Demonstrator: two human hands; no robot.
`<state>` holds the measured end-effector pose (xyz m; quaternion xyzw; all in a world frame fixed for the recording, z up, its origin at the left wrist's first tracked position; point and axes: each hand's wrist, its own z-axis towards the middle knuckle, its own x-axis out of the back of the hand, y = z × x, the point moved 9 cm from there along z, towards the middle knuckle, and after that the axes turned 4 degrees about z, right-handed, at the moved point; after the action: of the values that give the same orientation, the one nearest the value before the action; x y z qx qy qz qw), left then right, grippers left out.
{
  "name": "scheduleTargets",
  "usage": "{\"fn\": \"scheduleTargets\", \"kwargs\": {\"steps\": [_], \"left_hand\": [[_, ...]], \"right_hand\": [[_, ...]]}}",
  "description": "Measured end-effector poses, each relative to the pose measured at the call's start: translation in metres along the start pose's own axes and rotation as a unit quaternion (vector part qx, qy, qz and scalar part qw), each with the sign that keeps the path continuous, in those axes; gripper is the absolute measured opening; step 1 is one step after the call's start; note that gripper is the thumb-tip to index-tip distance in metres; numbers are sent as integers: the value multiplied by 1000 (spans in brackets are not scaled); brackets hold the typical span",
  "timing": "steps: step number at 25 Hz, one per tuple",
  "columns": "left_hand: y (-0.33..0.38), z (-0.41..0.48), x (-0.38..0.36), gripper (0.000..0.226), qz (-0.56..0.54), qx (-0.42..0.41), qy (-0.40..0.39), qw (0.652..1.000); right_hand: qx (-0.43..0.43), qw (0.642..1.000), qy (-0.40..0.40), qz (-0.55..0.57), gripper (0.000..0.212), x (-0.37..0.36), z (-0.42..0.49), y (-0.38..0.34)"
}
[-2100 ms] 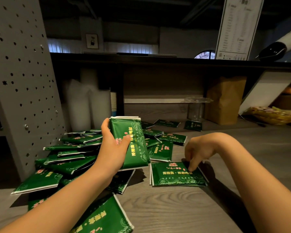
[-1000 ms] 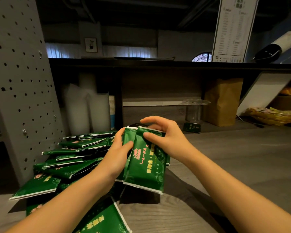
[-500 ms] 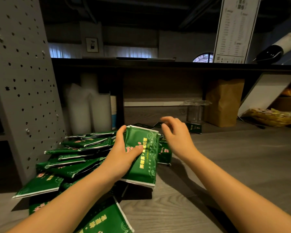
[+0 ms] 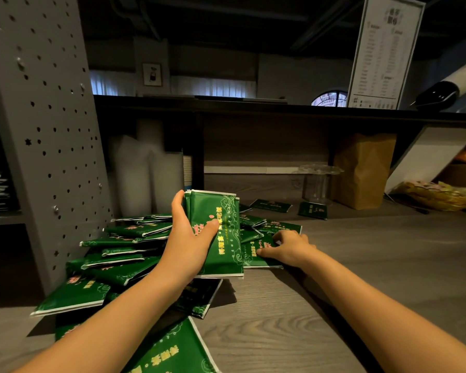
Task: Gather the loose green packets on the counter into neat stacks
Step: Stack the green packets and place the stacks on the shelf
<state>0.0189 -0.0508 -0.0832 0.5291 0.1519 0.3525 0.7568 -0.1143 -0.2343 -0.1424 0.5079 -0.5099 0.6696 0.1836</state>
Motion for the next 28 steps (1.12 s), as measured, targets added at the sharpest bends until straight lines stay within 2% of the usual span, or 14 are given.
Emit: {"fn": "scheduleTargets", "kwargs": {"steps": [2, 4, 8, 12, 15, 18, 21, 25, 28], "left_hand": [[-1, 1, 1, 72, -2, -1, 1, 1000], [0, 1, 1, 72, -3, -2, 2, 1000], [1, 1, 2, 72, -5, -3, 4, 1000], [-1, 1, 0, 71, -5, -3, 2, 1000], [-1, 1, 1, 71, -2, -4, 3, 1000], [0, 2, 0, 71, -1, -3, -1, 1000], [-5, 1, -2, 73, 10, 7, -10, 1000], [-9, 1, -2, 75, 15, 17, -6, 1000], [-8, 1, -1, 74, 14, 14, 7, 1000]], "right_hand": [[8, 998, -10, 64, 62, -4, 5, -2], [14, 995, -9, 102, 68, -6, 8, -4], [17, 995, -36, 96, 87, -3, 6, -10], [31, 991, -43, 121, 94, 3, -1, -11], [31, 976, -22, 214, 97, 16, -5, -7], [28, 921, -33, 387, 80, 27, -9, -6], [66, 870, -36, 488, 50, 34, -22, -23], [163, 846, -8, 508, 26, 43, -46, -58], [198, 837, -49, 508, 21, 32, -58, -77]]}}
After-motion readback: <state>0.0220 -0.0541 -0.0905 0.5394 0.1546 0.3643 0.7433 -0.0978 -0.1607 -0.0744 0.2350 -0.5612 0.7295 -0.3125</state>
